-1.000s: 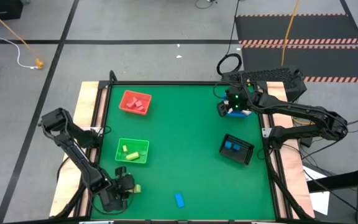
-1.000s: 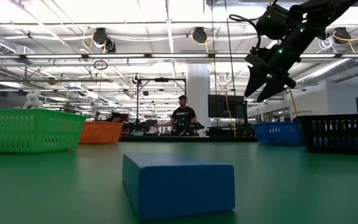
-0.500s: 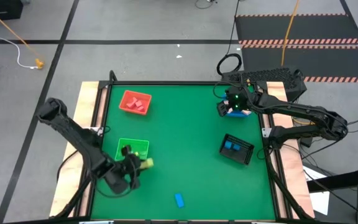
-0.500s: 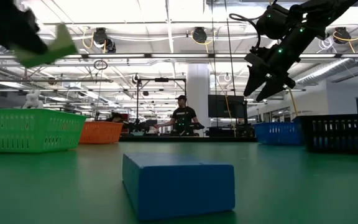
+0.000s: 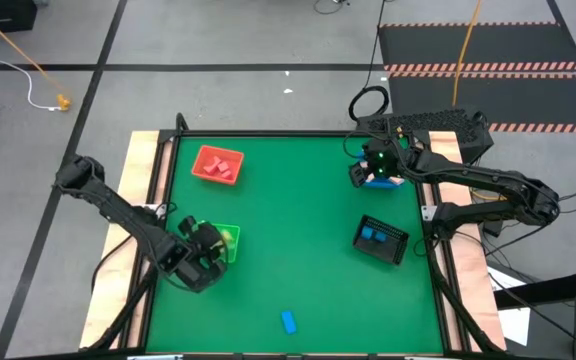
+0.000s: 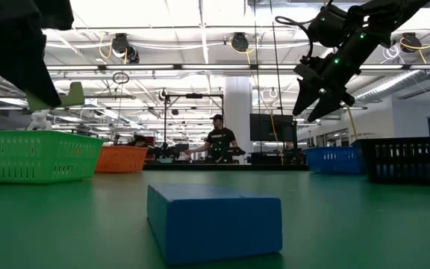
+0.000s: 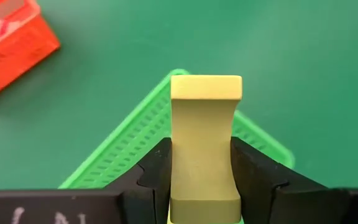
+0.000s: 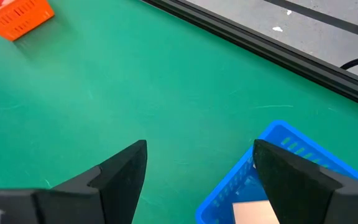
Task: Sort & place blocks by color
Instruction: Put the green block into the green basket, then put the blue block into the black basket
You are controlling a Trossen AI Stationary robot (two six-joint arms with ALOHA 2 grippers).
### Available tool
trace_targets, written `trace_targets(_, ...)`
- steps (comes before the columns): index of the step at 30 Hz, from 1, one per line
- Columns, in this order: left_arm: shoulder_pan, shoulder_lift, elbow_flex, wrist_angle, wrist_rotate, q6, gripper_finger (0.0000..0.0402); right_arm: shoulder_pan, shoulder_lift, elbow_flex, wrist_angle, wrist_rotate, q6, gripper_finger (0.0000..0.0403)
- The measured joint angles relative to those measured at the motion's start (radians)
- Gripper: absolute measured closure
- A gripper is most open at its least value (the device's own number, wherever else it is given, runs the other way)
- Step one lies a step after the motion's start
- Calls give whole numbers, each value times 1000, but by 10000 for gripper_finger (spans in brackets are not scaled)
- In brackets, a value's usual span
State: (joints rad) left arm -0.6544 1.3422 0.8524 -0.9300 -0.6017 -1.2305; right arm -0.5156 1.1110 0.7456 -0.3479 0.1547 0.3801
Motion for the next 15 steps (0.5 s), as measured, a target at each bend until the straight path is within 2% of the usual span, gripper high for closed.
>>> trace_targets(6,1,0,0,-43,-1,-58,272,0,0,0,0,0,0,119)
trace_targets(12,1,0,0,-38,-2,-88,176,0,0,0,0,0,0,119)
trace_targets(15,1,0,0,-38,-2,-89,151,0,0,0,0,0,0,119)
